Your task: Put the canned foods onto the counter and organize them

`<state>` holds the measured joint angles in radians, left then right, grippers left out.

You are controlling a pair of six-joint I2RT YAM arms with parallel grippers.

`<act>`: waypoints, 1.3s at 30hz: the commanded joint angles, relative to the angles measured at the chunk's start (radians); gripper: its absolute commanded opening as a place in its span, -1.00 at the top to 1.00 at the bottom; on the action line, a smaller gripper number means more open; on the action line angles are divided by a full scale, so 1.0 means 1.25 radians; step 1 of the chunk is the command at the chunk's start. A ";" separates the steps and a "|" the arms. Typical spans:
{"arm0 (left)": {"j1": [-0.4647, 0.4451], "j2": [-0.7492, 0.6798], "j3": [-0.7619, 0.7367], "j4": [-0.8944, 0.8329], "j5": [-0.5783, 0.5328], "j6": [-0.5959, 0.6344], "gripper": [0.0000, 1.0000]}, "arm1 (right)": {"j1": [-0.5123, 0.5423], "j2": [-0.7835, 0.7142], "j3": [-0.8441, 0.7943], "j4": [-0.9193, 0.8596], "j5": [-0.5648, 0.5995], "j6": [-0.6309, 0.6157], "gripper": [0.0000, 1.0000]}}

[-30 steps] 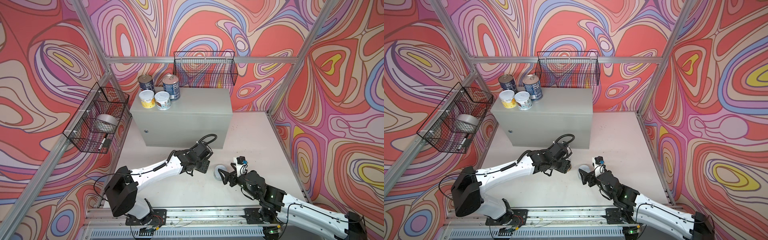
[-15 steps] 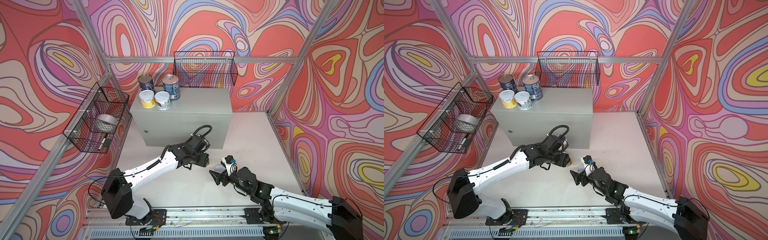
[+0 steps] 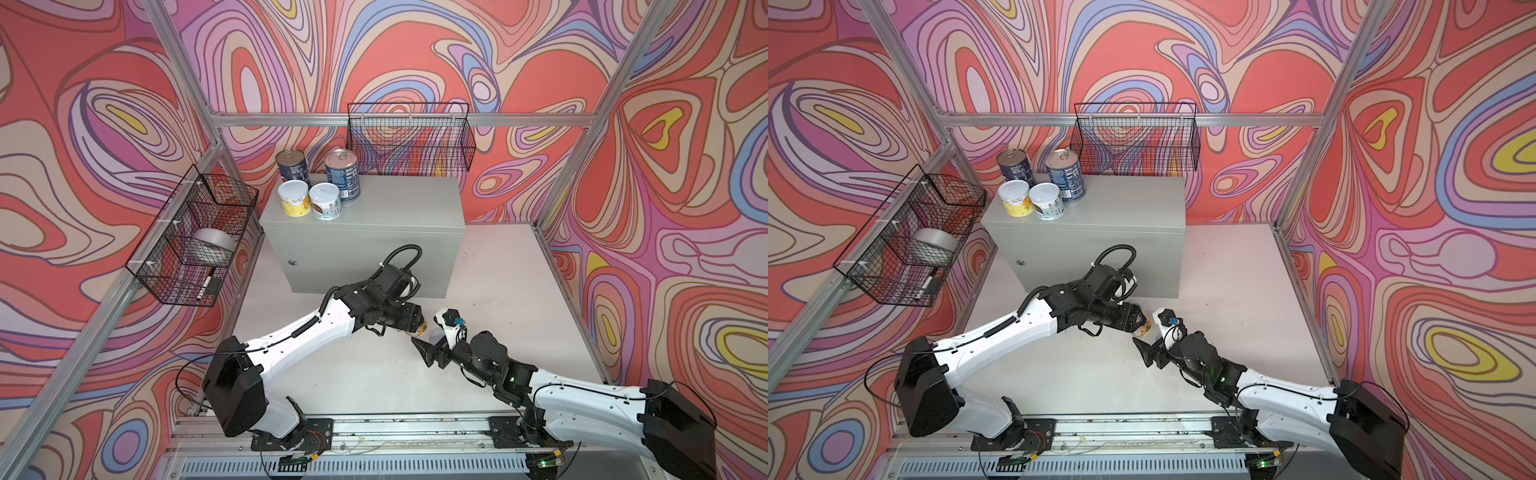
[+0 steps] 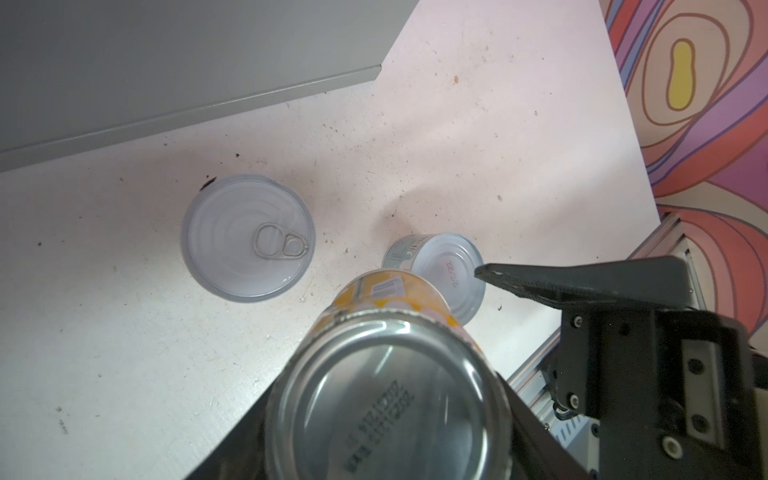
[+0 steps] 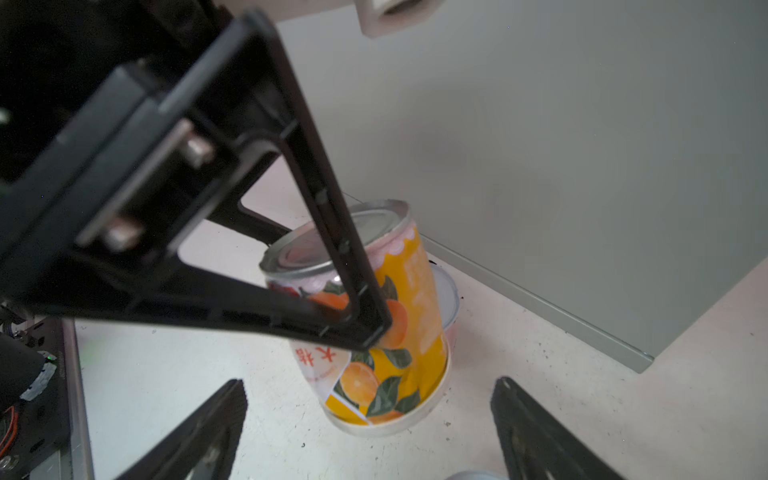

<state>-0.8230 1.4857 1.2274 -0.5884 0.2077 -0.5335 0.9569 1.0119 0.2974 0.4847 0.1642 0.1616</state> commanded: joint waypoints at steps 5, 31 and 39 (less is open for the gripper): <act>0.006 0.015 0.051 0.030 0.085 -0.028 0.02 | 0.001 0.033 0.001 0.071 0.019 -0.002 -0.89; 0.006 0.017 0.076 -0.018 0.152 -0.010 0.04 | 0.000 0.058 0.024 0.116 0.080 -0.065 -0.78; 0.006 -0.002 0.072 -0.046 0.139 -0.009 -0.01 | 0.001 0.061 0.032 0.128 0.078 -0.076 -0.45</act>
<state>-0.8181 1.5154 1.2839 -0.5991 0.3729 -0.5518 0.9611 1.0828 0.3115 0.6083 0.2306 0.0708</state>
